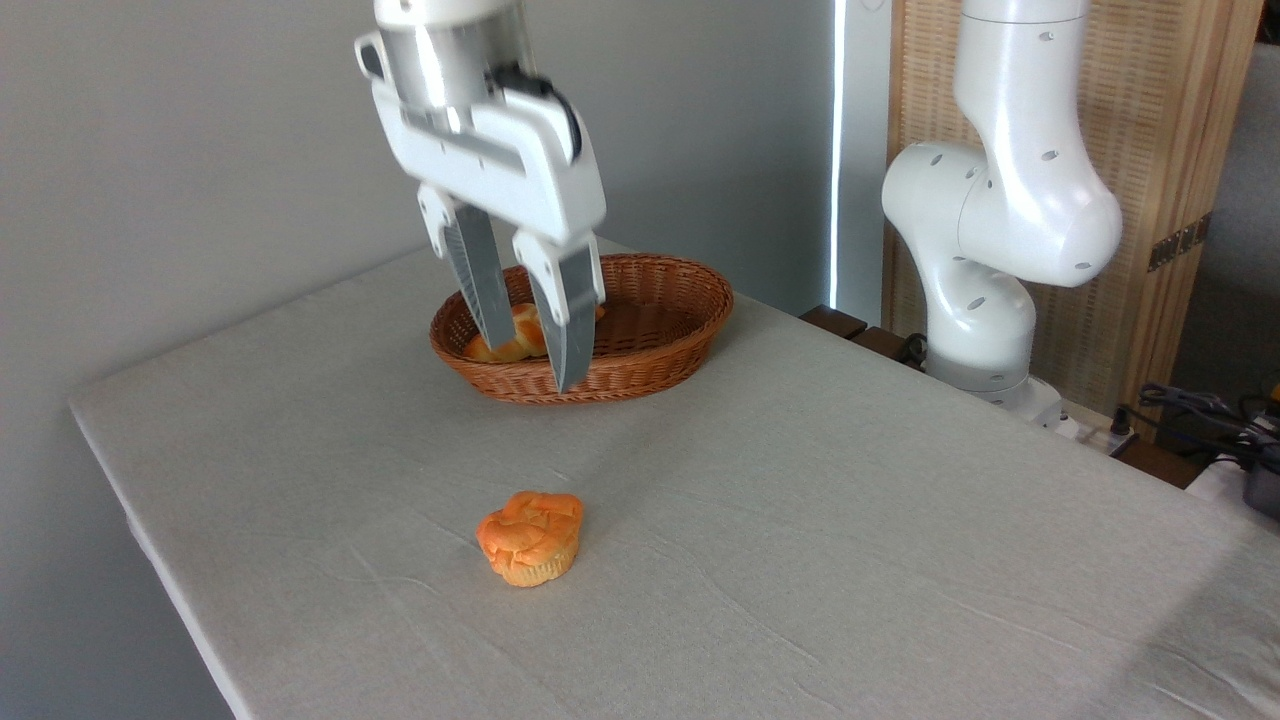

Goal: Put bread into the basket
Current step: 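Move the open gripper from above the basket down over the bread roll, then lower the gripper around the orange bread roll and close on it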

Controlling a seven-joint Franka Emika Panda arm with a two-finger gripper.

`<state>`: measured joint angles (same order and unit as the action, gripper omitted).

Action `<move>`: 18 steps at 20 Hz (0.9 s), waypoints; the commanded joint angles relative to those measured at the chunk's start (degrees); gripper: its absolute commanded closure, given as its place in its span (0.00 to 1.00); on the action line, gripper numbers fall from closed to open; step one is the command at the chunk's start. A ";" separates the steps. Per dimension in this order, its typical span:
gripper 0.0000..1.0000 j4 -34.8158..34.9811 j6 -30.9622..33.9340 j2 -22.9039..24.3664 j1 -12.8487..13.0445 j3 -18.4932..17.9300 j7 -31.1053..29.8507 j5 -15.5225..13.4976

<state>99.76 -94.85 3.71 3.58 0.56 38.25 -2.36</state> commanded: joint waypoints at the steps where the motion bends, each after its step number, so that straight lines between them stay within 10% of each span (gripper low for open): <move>1: 0.00 13.59 -13.92 3.93 0.73 -1.26 1.65 -0.28; 6: 0.00 23.36 -28.27 3.23 2.05 -1.17 1.66 -0.10; 18: 0.00 26.19 -33.74 -0.46 3.54 -1.00 1.65 -0.81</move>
<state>125.53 -127.04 3.69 6.58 0.32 38.33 -2.34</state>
